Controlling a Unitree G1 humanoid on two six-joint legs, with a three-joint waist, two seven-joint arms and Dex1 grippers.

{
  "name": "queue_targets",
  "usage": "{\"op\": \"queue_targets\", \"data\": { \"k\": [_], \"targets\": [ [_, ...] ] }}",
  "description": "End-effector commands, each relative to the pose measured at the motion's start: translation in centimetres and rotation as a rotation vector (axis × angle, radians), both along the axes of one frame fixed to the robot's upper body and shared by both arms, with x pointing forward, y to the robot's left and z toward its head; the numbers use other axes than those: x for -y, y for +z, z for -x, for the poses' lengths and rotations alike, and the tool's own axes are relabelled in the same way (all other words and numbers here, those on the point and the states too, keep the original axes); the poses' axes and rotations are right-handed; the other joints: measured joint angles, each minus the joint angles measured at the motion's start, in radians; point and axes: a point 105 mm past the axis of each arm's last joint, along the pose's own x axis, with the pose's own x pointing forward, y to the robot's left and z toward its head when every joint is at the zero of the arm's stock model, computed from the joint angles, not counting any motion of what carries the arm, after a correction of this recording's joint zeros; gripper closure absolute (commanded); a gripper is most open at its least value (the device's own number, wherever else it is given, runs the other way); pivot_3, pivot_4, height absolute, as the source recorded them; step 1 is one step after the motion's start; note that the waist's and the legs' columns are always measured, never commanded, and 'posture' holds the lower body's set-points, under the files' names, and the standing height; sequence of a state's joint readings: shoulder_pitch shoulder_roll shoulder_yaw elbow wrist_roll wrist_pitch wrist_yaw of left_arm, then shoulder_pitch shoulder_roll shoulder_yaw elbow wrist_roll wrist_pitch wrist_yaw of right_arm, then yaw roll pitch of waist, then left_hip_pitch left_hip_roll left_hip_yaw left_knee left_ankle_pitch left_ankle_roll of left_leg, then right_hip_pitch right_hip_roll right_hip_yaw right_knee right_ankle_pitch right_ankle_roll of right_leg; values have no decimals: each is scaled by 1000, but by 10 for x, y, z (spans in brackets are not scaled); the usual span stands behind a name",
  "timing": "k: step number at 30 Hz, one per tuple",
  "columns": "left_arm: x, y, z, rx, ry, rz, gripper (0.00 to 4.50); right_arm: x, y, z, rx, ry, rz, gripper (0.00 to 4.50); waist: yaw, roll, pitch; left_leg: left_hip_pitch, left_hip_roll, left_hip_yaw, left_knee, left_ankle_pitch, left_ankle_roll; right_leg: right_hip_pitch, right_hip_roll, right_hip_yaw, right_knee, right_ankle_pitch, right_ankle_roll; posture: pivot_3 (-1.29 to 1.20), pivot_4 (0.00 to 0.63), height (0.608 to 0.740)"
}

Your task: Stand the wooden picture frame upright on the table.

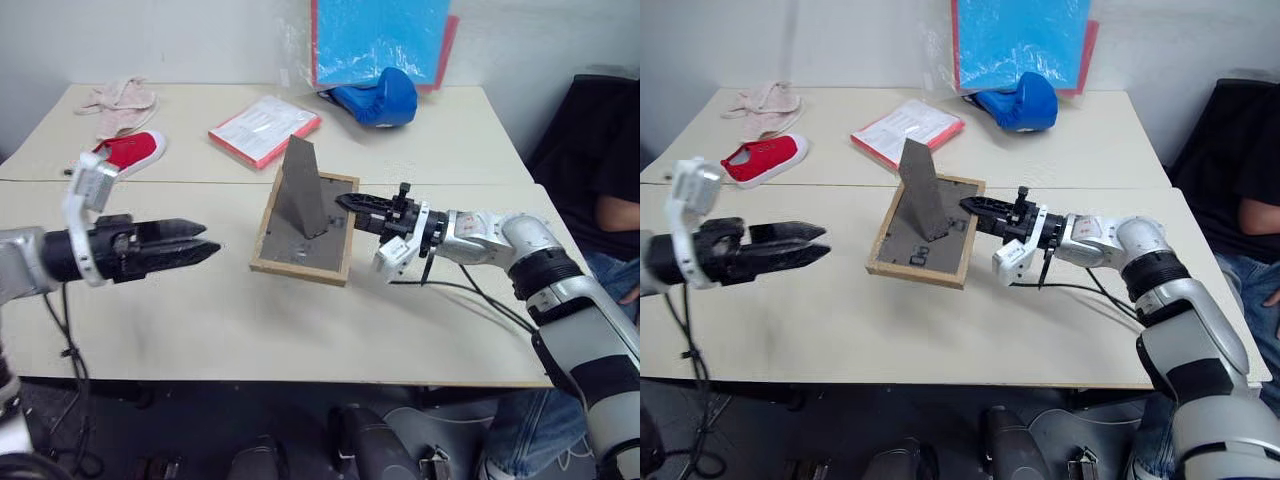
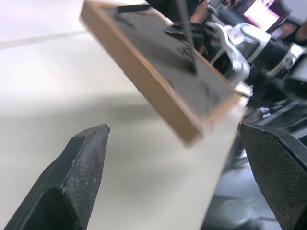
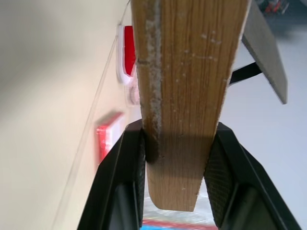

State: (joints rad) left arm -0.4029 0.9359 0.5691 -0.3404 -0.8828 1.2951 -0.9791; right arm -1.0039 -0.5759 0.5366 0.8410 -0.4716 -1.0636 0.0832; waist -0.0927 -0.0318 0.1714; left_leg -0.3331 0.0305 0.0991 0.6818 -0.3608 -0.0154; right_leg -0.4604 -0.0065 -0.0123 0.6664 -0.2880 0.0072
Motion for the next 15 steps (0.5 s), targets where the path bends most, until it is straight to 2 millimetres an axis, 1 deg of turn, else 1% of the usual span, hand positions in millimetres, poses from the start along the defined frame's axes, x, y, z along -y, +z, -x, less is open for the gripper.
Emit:
{"op": "queue_targets", "data": {
  "k": [1,2,4,5,7,9,11,13,15],
  "targets": [
    [3,17,16,203,-6,-66,0,-6,27,12,-495,130,-247,3294,10,0,0,-1,0,-1,0,0,0,0,0,-1,0,0,0,0,150,740],
    [3,18,17,230,-1,-63,0,-7,28,18,-680,191,-286,3294,14,1,0,-1,0,-2,1,0,1,0,-1,-1,0,0,1,0,150,740],
    [4,21,15,267,27,-40,0,-7,27,24,-952,251,-331,3294,26,1,0,-3,0,-4,1,-1,2,0,-2,-3,-1,1,1,0,150,740],
    [4,22,12,279,46,-27,0,-6,26,24,-1050,258,-355,3294,31,1,1,-3,0,-4,1,-1,3,0,-3,-3,-1,1,1,0,150,740],
    [4,21,8,274,65,-13,0,-6,17,24,-1241,245,-371,3294,39,1,0,-3,0,-5,1,-2,4,0,-3,-4,-3,1,1,0,150,740],
    [5,19,6,272,66,-13,0,-7,12,23,-1337,245,-397,3294,43,1,0,-3,0,-5,0,-2,4,0,-3,-5,-4,1,1,0,150,740],
    [7,16,4,277,68,-22,0,-6,-2,20,-1454,210,-423,3294,41,1,0,-4,0,-5,-2,-2,4,0,-3,-5,-6,1,1,0,150,740],
    [10,13,3,282,66,-28,0,-7,-22,20,-1559,163,-404,3294,42,1,0,-4,0,-5,-2,-2,4,-1,-3,-5,-6,1,1,0,150,740],
    [12,10,1,296,66,-44,0,-8,-36,22,-1584,139,-388,3294,42,1,0,-5,0,-5,-2,-2,4,-1,-3,-5,-6,1,1,0,150,740]
  ]
}}
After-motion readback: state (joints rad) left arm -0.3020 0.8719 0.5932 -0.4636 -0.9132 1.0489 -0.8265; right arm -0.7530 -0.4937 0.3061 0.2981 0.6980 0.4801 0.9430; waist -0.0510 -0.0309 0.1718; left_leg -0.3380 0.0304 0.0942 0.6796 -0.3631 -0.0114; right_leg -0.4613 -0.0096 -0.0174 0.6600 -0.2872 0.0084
